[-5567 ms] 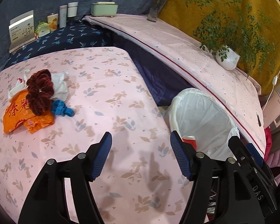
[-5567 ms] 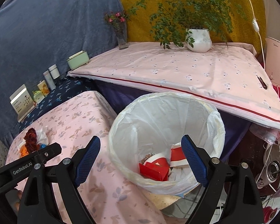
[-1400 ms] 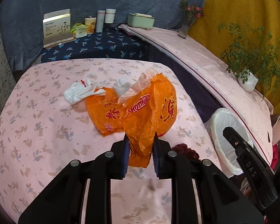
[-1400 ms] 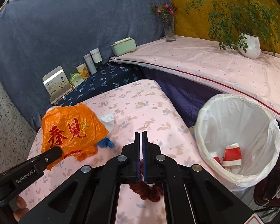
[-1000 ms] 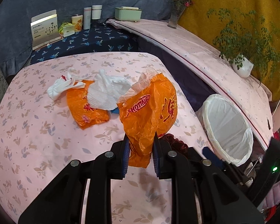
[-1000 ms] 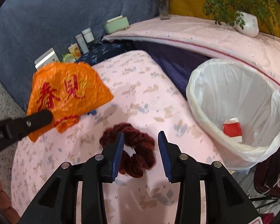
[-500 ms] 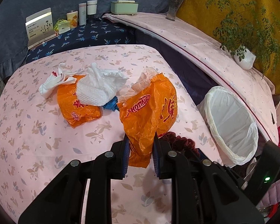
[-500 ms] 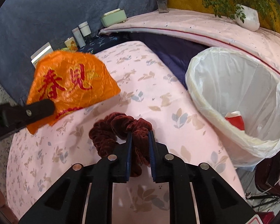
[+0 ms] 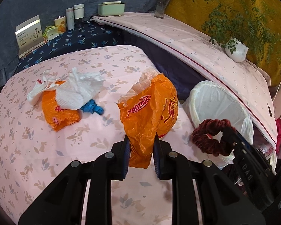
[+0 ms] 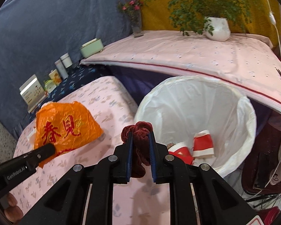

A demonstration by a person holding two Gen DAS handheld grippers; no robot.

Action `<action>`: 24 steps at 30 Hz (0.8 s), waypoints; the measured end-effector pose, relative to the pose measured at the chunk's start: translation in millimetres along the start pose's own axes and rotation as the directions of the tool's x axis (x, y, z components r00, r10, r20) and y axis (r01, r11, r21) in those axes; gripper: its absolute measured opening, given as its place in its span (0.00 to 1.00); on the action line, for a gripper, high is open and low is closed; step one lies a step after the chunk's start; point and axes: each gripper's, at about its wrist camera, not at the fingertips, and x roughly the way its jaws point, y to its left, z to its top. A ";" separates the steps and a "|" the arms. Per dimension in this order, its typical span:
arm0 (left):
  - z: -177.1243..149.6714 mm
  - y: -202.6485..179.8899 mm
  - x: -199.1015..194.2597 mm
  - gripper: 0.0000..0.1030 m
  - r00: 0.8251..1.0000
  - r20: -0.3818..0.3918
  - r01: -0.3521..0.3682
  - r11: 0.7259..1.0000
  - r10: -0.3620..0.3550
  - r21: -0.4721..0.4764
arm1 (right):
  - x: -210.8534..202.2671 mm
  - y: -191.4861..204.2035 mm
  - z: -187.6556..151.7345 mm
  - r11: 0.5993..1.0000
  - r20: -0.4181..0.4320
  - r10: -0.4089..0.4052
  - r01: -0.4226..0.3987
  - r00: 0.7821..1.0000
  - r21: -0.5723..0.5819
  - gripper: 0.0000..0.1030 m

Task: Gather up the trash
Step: 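Carry the orange bag and scrunchie over the white bin and open both tools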

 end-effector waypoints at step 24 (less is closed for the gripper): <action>6.1 -129.9 45.2 0.30 0.990 -0.065 0.135 0.971 -0.124 0.199 | -16.4 -110.2 26.3 0.982 0.053 -0.113 0.103 0.992 0.156 0.15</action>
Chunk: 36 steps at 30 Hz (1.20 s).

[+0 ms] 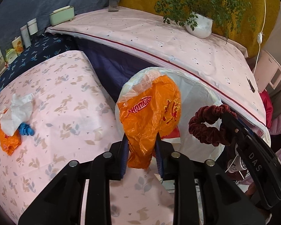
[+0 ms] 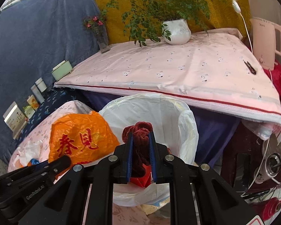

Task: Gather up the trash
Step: 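Carry the orange bag and scrunchie over the white bin and open both tools, then move both open tools back toward the remaining items on the table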

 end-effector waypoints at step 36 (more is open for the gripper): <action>-18.9 65.2 -15.7 0.71 0.993 0.017 -0.112 0.982 0.116 -0.151 | -3.0 59.0 -12.4 0.992 -0.003 0.031 -0.031 1.000 -0.121 0.45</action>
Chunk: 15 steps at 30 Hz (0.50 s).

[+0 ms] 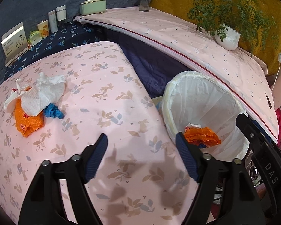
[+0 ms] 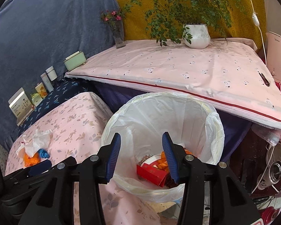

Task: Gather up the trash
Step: 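Move both open tools back toward the remaining items on the table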

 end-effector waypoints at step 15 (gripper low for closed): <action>-10.6 66.6 -13.1 0.72 0.999 0.005 -0.038 0.993 0.039 -0.116 | -2.6 47.1 -12.3 0.997 -0.017 0.036 -0.037 0.999 -0.066 0.50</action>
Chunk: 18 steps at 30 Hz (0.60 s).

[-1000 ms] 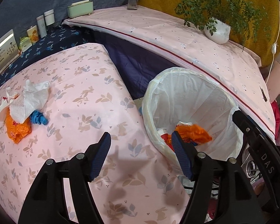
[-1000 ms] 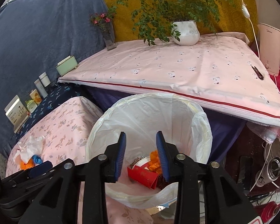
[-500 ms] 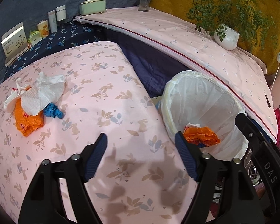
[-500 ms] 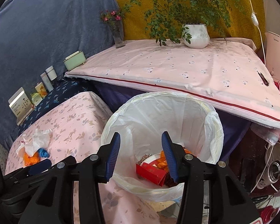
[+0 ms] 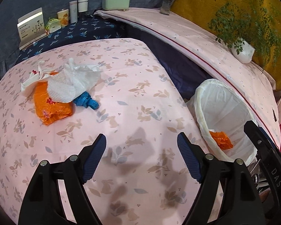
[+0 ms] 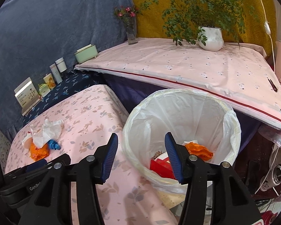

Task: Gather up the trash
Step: 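Move both open tools back toward the remaining items on the table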

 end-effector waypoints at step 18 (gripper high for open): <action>-3.9 80.3 -6.1 0.72 0.998 -0.002 -0.055 0.990 0.055 -0.130 | 5.9 69.5 -11.9 0.994 -0.027 0.047 -0.050 0.999 -0.102 0.59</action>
